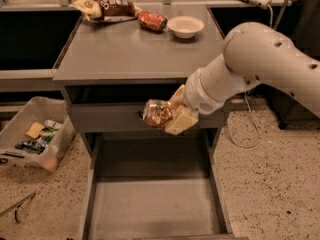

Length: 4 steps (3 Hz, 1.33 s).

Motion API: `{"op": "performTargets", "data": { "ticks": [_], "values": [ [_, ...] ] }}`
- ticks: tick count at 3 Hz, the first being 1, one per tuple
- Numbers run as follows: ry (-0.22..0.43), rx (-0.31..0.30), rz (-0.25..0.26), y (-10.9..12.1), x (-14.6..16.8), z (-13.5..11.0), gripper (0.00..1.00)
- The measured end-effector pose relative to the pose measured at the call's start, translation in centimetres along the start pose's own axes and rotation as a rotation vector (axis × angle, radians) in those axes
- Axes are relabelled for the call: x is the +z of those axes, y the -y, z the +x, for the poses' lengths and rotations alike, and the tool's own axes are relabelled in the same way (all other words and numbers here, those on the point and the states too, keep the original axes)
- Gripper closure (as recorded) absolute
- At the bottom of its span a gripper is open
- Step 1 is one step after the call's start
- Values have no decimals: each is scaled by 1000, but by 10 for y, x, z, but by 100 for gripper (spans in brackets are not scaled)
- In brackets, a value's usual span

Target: Place orange can into middle drawer

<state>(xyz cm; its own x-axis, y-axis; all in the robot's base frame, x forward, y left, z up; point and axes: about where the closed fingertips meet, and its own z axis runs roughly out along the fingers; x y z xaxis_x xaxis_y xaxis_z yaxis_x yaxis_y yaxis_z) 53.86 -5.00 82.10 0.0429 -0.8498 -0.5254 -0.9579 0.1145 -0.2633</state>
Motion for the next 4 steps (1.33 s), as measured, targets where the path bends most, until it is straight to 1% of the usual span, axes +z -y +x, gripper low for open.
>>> {"op": "performTargets", "data": {
  "ticks": [1,2,3,4],
  "values": [
    [-9,102,-68,-56,25,37,100],
    [51,128,-179,-98,71,46,100],
    [51,128,-179,-98,71,46,100],
    [49,179,-173,-105,88,55,100]
  ]
}}
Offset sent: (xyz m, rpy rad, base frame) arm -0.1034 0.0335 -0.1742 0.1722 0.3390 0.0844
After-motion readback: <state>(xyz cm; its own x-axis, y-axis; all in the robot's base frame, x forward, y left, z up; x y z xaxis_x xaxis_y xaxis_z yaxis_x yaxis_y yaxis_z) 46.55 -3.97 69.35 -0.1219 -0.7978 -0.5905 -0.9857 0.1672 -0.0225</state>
